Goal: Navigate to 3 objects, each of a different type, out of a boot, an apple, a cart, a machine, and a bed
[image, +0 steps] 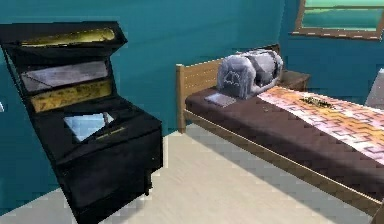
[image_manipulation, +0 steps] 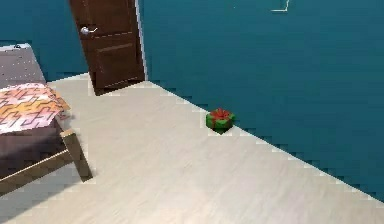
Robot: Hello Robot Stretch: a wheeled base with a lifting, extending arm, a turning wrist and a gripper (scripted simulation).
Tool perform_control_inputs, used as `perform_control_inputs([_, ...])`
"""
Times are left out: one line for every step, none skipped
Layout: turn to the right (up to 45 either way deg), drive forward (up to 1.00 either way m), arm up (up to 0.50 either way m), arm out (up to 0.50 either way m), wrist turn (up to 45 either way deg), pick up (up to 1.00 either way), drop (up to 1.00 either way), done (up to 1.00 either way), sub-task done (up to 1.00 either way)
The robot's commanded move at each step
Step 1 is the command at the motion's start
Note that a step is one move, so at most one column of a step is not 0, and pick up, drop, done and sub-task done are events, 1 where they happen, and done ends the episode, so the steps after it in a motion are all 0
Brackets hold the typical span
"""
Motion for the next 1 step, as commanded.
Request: perform_control_inputs([-27.0,0.00,0.00,0.00,0.0,0.00,0.00,0.00,0.00])
